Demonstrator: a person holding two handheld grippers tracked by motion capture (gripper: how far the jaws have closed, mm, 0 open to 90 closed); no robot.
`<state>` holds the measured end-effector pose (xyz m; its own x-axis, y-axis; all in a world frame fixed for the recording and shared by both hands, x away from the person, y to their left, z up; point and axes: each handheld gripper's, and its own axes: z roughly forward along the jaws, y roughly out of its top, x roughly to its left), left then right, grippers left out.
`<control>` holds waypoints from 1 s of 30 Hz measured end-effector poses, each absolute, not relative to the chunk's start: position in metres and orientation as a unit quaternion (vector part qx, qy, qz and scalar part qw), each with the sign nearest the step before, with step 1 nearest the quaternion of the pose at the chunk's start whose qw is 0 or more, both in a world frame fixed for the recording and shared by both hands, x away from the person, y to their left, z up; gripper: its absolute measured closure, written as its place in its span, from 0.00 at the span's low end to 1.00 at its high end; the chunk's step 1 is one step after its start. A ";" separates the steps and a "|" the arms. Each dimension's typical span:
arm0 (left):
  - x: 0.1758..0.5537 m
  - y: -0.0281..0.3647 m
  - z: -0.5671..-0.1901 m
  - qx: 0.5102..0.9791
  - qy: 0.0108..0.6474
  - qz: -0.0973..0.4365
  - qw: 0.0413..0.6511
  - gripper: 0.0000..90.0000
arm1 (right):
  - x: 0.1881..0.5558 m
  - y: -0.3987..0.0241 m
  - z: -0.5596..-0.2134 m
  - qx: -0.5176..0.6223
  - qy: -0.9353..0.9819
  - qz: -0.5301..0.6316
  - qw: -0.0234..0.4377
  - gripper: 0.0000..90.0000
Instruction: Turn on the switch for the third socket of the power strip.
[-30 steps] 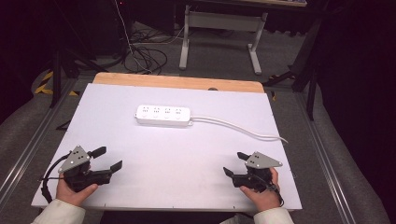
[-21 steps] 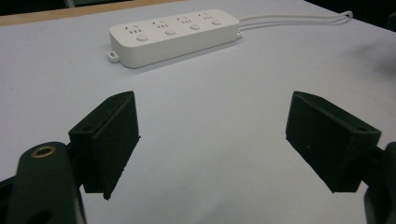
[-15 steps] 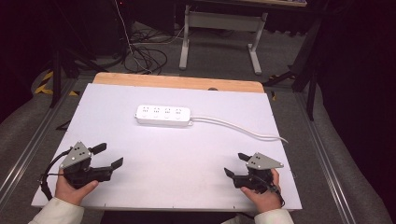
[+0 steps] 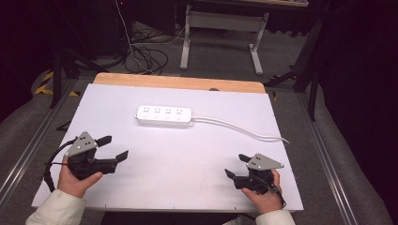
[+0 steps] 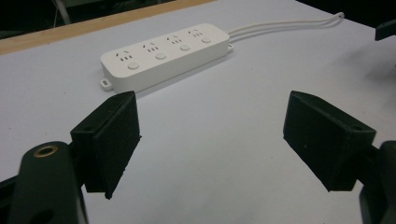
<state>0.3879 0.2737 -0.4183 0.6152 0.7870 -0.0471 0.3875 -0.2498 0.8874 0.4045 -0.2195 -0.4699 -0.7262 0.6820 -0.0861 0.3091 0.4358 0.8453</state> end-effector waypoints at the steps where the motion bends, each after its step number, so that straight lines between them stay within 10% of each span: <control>1: 0.388 0.274 -0.418 0.762 0.385 0.210 0.476 0.21 | 0.405 -0.220 -0.470 0.302 0.820 0.437 0.214 0.28; 30: 0.430 0.255 -0.381 0.779 0.378 0.205 0.456 0.25 | 0.404 -0.221 -0.470 0.304 0.820 0.439 0.209 0.28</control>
<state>0.4300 0.2553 -0.3813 0.6294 0.7767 -0.0255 0.4019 -0.2973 0.8661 0.4042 -0.2207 -0.4703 -0.7282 0.6810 -0.0768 0.3140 0.4312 0.8459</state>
